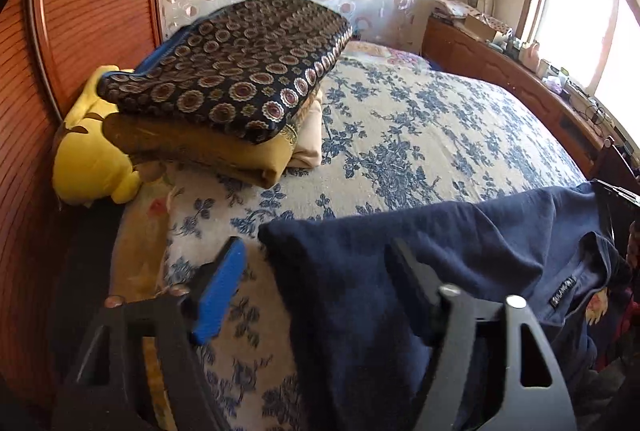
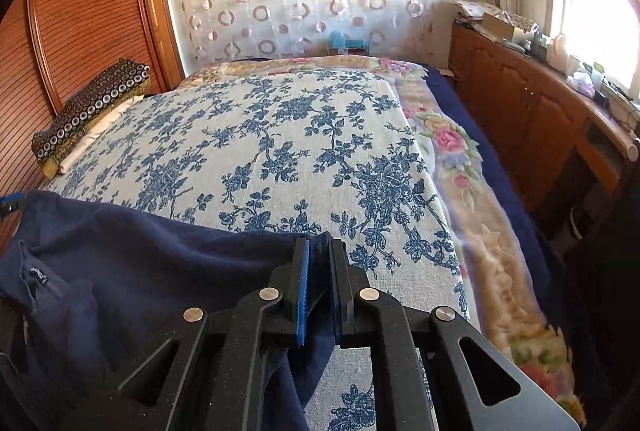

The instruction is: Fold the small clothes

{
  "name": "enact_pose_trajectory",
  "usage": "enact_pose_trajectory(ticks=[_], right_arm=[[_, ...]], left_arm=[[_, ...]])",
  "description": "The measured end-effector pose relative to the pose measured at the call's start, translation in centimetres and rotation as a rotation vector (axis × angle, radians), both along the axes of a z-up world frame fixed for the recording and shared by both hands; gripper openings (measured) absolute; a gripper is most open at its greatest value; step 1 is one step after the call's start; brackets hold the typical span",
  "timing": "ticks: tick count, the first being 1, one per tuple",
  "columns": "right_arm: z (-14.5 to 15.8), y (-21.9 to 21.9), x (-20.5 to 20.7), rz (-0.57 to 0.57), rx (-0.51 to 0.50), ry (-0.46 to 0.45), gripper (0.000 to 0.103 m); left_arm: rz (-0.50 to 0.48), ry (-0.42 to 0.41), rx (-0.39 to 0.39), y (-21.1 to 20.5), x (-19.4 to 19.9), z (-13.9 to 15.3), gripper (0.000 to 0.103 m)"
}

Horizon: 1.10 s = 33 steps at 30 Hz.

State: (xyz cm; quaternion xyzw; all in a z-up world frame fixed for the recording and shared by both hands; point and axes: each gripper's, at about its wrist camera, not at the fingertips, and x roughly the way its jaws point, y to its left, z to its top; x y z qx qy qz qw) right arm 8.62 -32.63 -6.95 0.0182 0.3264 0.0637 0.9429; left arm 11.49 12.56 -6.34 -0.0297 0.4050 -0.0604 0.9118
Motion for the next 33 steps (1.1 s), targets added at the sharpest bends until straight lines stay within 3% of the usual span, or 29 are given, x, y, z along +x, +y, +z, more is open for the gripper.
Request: enact_pose_trajectory(ticks=[2,4,6,8,11,23,25,26,27,30,33], right_arm=[[-0.1,0.0,0.0,0.002,0.004,0.002,0.009],[-0.1,0.0,0.1,0.004,0.009,0.004,0.009],[-0.2,0.0,0.2,0.006,0.003,0.005,0.009],[-0.3,0.1,0.2,0.010,-0.009,0.001,0.009],[-0.4,0.0,0.1,0.009,-0.008,0.002,0.009],[-0.4,-0.2,0.1,0.018,-0.002,-0.002,0.009],[-0.2,-0.2,-0.1,0.021,0.004,-0.010,0.009],[-0.1,-0.2,-0.3,0.025,0.011,-0.018,0.009],[0.0,-0.2,-0.5,0.029,0.017,-0.025,0.017],[0.1,-0.3,-0.7,0.031,0.025,-0.041,0.037],[0.1,-0.2,-0.8,0.047,0.031,-0.043,0.057]], left_arm=[[0.000,0.023,0.005,0.0,0.9,-0.6,0.056],[0.019,0.038,0.018,0.2,1.4,-1.0,0.040],[0.037,0.052,0.010,0.8,1.5,-1.6,0.017],[0.040,0.040,0.000,1.4,1.0,-1.6,0.006],[0.056,0.020,0.015,2.0,0.2,-1.3,0.004],[0.072,-0.019,-0.011,2.5,-0.8,-0.4,0.005],[0.065,-0.022,-0.002,2.2,-0.7,-0.3,0.018],[0.060,-0.019,0.003,2.1,-0.5,-0.3,0.031],[0.058,-0.015,0.001,2.0,-0.4,-0.4,0.046],[0.043,0.001,-0.015,1.8,0.2,-0.7,0.060],[0.043,0.012,0.002,1.5,0.8,-1.1,0.062]])
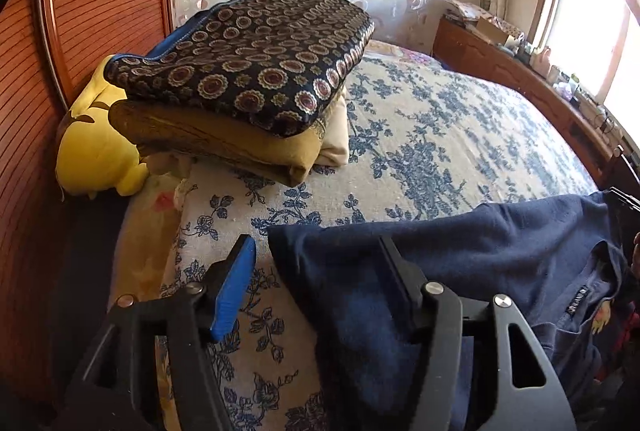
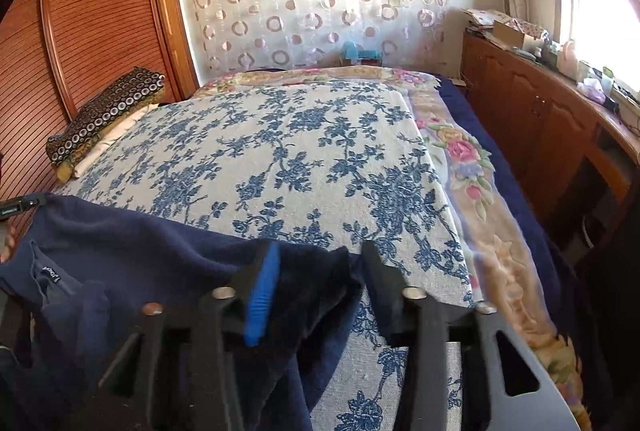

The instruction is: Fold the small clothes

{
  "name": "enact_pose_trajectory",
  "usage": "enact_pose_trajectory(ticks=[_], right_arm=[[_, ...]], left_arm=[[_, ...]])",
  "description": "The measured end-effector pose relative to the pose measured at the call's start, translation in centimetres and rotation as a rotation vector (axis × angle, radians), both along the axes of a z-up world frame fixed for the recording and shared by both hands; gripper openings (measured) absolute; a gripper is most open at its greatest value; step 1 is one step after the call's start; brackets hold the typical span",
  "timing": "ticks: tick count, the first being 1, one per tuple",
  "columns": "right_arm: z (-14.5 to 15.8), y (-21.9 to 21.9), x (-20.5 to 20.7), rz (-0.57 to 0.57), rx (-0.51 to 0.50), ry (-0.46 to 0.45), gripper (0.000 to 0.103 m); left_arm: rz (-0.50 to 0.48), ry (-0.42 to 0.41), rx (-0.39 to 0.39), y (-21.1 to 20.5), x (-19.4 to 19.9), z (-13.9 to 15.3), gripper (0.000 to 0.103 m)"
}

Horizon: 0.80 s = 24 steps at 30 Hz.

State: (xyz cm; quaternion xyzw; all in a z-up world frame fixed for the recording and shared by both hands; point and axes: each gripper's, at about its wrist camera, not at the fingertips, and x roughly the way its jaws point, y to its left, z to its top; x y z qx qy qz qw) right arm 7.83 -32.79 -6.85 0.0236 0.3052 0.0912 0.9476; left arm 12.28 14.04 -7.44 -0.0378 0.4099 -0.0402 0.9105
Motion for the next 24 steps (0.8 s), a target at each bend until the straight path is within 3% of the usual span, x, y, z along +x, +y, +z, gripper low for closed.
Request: enact_pose_trajectory(ticks=[5,8,13,16,17,18,19,21,24], right_arm=[[-1.5,0.4,1.3,-0.015,-0.040,0.067,0.061],[-2.1,0.0,2.0,-0.019,-0.009,0.084,0.063],[-2.4,-0.4,3.0,-0.014,0.021,0.089,0.067],[-2.4,-0.2,2.8,0.011,0.040,0.085,0.067],[-2.5,-0.1,2.6,0.030,0.049,0.083,0.066],[-2.6,0.2,2.3,0.044,0.041,0.080,0.055],[-2.6,0.4,2.1,0.058,0.035,0.077,0.036],[-2.6,0.9,1.5,0.109,0.042,0.072,0.018],[-2.2,1.2,-0.3,0.141,0.076,0.013,0.015]], left_arm=[[0.002,0.019,-0.011,0.0,0.6,-0.8,0.062],[0.003,0.021,-0.041,0.4,0.8,-1.1,0.062],[-0.004,0.020,-0.017,0.1,0.8,-1.1,0.062],[-0.009,0.016,-0.019,-0.1,0.6,-1.1,0.046],[-0.010,0.018,-0.030,-0.1,0.6,-1.0,0.034],[-0.009,0.019,-0.034,-0.2,0.6,-1.0,0.023],[-0.018,0.023,-0.048,-0.3,0.4,-1.0,0.019],[-0.016,0.018,-0.045,-0.6,0.1,-0.7,0.014],[-0.051,-0.027,-0.106,-1.1,-1.8,1.1,0.013]])
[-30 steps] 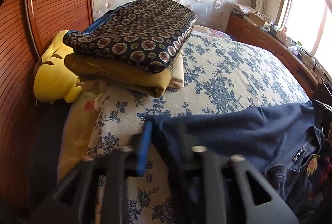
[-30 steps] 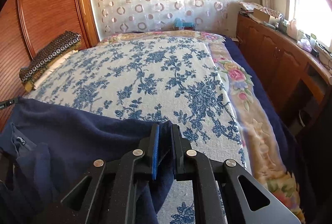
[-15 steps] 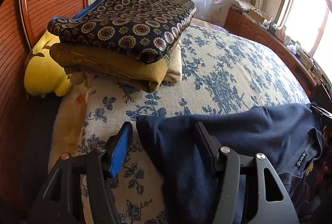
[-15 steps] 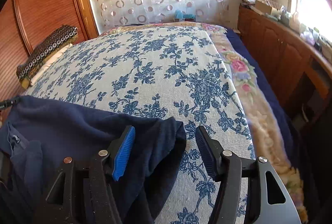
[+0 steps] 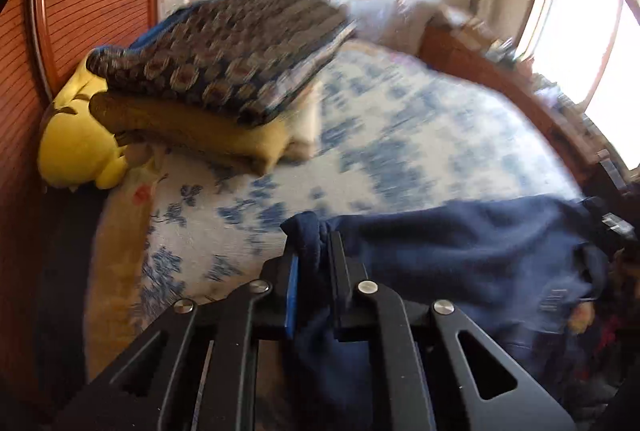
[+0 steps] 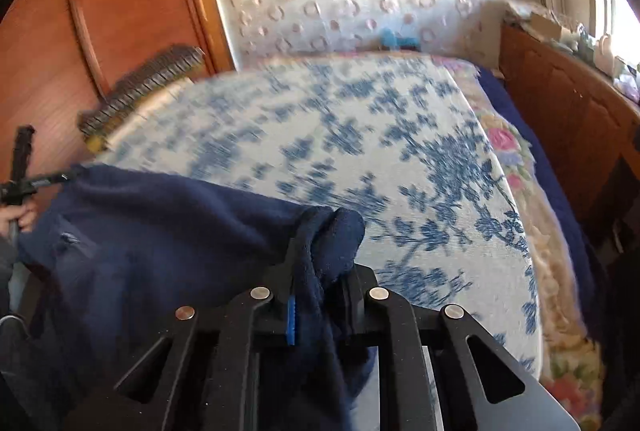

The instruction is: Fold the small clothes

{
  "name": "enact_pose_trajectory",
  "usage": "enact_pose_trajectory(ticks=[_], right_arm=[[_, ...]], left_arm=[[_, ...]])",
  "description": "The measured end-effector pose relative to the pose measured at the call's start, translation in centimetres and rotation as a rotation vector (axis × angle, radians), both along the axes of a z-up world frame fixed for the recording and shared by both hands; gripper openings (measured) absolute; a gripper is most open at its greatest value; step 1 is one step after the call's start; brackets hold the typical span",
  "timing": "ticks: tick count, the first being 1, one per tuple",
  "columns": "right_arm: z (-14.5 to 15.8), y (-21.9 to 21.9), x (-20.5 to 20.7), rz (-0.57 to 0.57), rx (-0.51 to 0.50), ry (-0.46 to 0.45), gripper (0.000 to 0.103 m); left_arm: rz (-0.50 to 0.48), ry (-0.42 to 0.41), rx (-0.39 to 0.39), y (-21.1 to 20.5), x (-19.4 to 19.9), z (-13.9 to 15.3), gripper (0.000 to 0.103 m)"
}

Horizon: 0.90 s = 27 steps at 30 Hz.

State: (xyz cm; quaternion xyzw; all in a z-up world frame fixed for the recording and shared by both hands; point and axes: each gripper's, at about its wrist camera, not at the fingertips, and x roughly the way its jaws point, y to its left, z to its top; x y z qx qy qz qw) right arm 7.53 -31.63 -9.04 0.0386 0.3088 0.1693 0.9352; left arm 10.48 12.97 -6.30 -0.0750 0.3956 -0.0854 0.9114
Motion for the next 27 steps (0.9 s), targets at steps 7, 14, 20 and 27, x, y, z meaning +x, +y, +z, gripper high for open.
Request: enact_pose_trajectory(ticks=[7,14,20,27], right_arm=[[5.0,-1.6,-5.6,0.017,0.138,-0.123,0.015],[13.3,-2.4,-13.3,0.062,0.130,-0.309,0.014],[22.1,-4.1,-13.3,0.059,0.059,-0.478,0.014],[25.5,-4.4,4.4,-0.065,-0.138,-0.346,0.023]], left_arm=[[-0.042,-0.209,-0.071,-0.7,-7.9,8.3,0.012],[-0.063,-0.411,-0.142,0.3,-13.3,16.8,0.012],[-0.050,-0.491,0.002,-0.5,-6.0,23.9,0.012],[-0.051,-0.317,0.208,-3.4,11.6,20.3,0.030]])
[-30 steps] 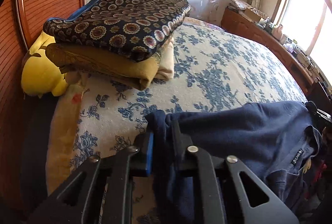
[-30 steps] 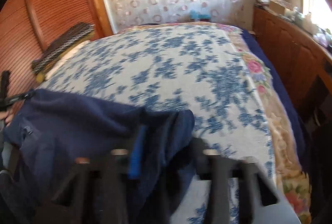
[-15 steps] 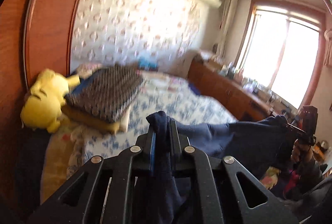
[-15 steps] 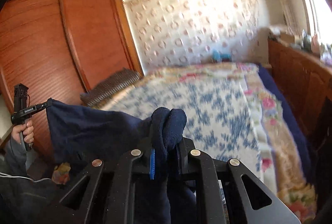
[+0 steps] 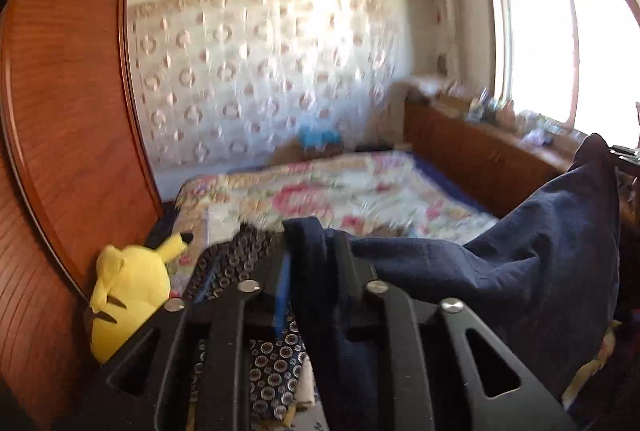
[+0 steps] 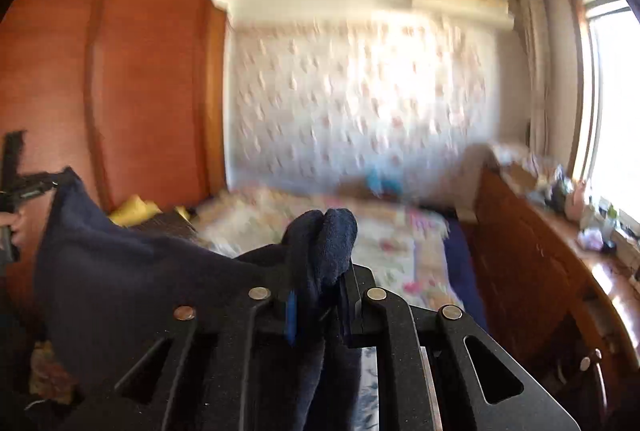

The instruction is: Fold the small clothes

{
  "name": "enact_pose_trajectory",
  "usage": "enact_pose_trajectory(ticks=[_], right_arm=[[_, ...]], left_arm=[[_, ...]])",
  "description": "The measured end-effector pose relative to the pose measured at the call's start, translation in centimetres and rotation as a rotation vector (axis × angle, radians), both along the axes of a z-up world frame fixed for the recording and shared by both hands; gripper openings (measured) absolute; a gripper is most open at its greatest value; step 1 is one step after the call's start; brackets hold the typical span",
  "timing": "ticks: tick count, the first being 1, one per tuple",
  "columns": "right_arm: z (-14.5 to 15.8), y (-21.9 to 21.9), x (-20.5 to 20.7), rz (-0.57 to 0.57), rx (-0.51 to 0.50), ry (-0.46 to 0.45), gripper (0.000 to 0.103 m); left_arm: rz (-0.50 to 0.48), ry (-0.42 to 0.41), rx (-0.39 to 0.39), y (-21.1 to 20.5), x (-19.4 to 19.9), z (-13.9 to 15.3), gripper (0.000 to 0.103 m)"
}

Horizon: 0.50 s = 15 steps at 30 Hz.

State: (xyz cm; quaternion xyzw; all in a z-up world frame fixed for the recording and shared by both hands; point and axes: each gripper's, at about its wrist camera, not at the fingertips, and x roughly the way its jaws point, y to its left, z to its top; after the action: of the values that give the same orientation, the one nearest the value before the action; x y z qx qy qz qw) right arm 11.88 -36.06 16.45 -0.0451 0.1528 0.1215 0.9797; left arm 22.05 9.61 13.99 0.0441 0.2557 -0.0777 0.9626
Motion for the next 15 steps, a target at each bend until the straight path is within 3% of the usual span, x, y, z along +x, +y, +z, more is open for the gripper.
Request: enact_pose_trajectory(ticks=[1,2,5,8,9,15], right_arm=[[-1.2,0.0,2.9,-0.029,-0.024,0.063,0.030],[-3.2,-0.3,6.4,-0.095,-0.047,0.140,0.031],[-9.0,-1.4,11.6,-0.197,-0.017,0.296,0.031],[-13.5,-1.4,11.9,-0.177,0.018,0.338,0.031],[-14.3,-1.3,11.9,-0.166,0.014,0.351,0.031],[-18.0,-2.4,11.5,-0.102,-0.019,0.390,0.031]], left_arm=[[-0.010,0.051,-0.003,-0.1,1.9,-2.0,0.035],[-0.020,0.110,-0.019,-0.2,3.7,-4.6,0.042],[-0.059,0.171,-0.044,-0.9,3.9,-9.1,0.044],[-0.111,0.221,-0.053,-2.3,2.1,-12.2,0.075],[-0.120,0.226,-0.051,-2.9,1.8,-12.6,0.080],[-0.166,0.262,-0.054,-5.9,-0.9,-14.6,0.080]])
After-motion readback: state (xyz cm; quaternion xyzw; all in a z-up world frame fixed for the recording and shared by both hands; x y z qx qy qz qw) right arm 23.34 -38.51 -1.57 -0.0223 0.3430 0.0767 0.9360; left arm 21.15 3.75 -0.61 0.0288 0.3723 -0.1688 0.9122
